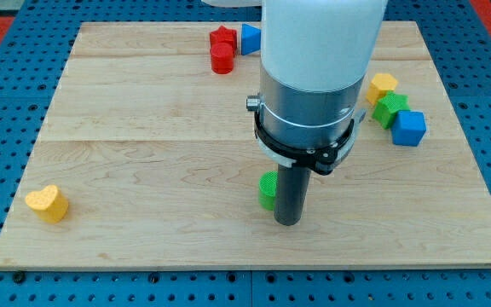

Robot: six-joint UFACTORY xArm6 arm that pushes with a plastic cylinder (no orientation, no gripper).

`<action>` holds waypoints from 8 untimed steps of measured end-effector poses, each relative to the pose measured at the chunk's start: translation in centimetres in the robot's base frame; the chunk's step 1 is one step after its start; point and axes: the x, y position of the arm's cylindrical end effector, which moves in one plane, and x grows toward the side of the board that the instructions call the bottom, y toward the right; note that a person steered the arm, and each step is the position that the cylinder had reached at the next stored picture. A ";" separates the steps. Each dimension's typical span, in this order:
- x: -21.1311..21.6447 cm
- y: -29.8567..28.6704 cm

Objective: Slide the green circle into the bottom of the red circle

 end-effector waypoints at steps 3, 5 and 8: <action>-5.9 -6.8; -6.3 -6.7; -7.7 -4.3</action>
